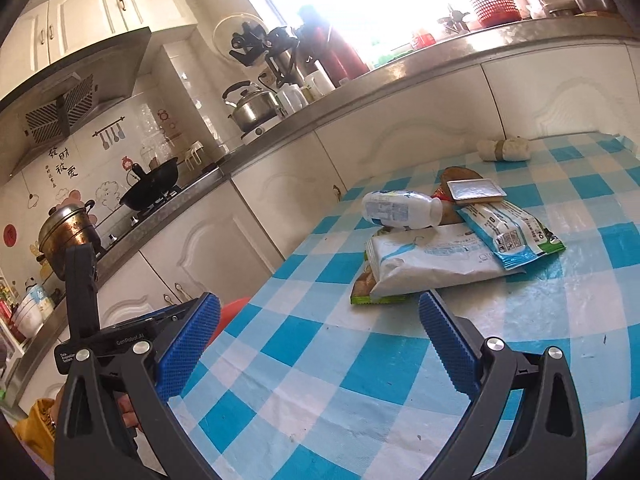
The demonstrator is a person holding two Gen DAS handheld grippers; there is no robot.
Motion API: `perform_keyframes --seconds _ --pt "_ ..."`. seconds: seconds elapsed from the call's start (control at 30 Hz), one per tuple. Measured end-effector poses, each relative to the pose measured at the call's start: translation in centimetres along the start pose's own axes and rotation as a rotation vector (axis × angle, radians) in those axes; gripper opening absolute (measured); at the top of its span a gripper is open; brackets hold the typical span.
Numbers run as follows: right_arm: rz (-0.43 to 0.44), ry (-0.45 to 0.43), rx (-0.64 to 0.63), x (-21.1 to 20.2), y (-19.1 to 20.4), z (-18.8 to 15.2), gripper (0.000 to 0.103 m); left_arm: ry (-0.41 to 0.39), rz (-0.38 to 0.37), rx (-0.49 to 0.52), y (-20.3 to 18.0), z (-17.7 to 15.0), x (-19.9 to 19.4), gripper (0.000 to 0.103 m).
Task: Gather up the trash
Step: 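Release the white bottle into the red bucket with the right gripper, then move both tools back over the table toward the remaining trash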
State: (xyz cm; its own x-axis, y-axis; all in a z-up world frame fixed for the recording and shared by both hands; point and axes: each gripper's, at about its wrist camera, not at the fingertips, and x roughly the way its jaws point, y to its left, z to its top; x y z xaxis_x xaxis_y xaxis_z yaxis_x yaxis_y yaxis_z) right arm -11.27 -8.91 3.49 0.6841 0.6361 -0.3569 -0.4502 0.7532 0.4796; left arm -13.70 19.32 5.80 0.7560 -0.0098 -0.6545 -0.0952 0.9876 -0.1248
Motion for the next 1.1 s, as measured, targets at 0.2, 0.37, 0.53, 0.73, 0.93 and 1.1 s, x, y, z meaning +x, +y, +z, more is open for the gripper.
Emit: perform_keyframes --seconds 0.2,0.37,0.53,0.73,0.93,1.1 --pt "-0.011 -0.021 0.049 -1.4 -2.0 0.2 0.098 0.03 -0.047 0.027 -2.6 -0.2 0.7 0.092" --pt "-0.016 -0.041 0.097 -2.5 -3.7 0.4 0.098 0.04 -0.078 0.062 -4.8 0.1 1.1 0.092" --pt "-0.021 -0.051 0.152 -3.1 -5.3 1.0 0.098 0.044 -0.111 0.086 -6.7 0.6 1.7 0.092" --pt "-0.034 -0.031 0.186 -3.4 -7.2 1.8 0.098 0.065 -0.174 0.124 -9.2 0.9 3.2 0.092" --pt "-0.112 0.029 0.21 -2.7 -9.1 2.7 0.098 0.081 -0.225 0.152 -10.7 1.3 4.8 0.092" --pt "-0.167 0.081 0.233 -1.1 -10.8 4.3 0.098 0.081 -0.249 0.106 -10.4 2.5 6.0 0.092"
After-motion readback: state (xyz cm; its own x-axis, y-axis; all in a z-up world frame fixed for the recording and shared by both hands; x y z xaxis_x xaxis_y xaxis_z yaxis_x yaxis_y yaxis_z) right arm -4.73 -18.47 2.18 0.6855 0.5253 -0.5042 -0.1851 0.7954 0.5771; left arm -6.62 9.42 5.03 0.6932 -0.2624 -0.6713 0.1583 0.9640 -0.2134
